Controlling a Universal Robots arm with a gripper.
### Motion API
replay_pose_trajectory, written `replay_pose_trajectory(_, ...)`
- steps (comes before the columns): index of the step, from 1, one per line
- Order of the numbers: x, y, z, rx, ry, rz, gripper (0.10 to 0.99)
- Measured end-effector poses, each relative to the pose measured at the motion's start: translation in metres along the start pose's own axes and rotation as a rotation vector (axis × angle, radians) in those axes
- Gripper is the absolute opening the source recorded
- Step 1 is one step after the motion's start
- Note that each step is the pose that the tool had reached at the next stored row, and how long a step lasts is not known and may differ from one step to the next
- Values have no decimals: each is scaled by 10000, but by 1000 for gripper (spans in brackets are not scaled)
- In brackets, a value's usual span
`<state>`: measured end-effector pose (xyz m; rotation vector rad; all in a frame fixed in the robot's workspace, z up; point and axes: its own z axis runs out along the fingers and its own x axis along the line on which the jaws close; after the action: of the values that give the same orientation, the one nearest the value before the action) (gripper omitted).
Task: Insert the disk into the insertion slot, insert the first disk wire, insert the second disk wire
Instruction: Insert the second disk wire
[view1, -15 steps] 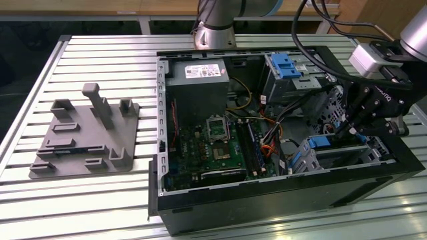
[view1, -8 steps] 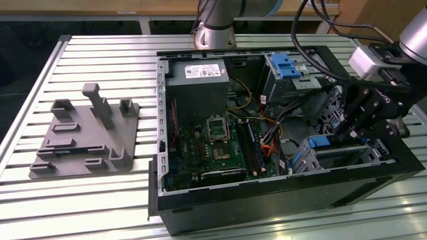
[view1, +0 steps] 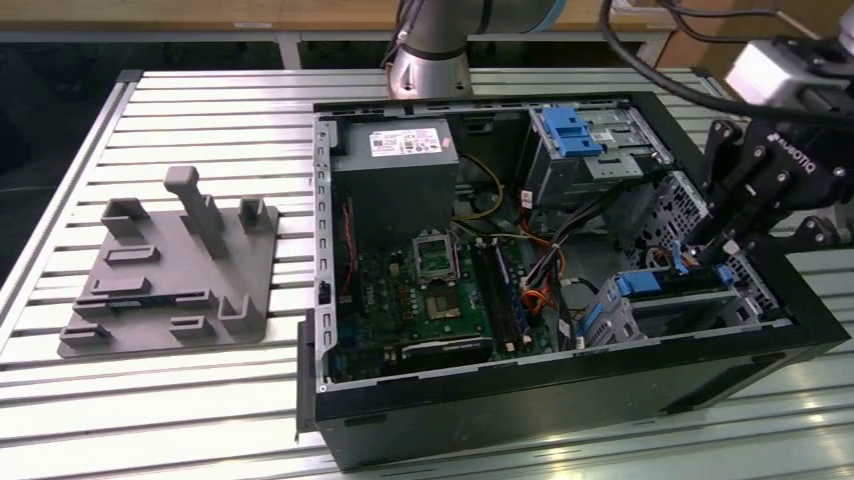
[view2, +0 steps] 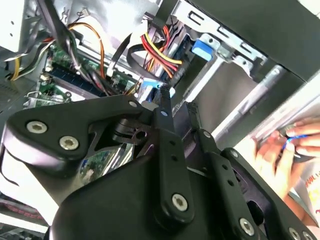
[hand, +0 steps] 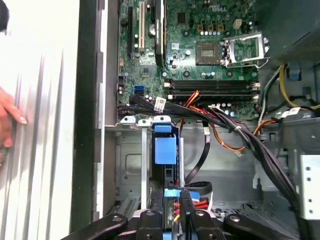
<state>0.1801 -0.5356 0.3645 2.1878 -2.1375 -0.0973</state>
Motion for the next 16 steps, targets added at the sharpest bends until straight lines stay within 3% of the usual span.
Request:
replay_pose_trajectory(8,2,35,-334,0,0,2,278)
replay_pose_trajectory(12,-2,35,-337,-1,24,3,271)
replay_pose_trajectory(16,-3,35,-338,-1,29,4,106)
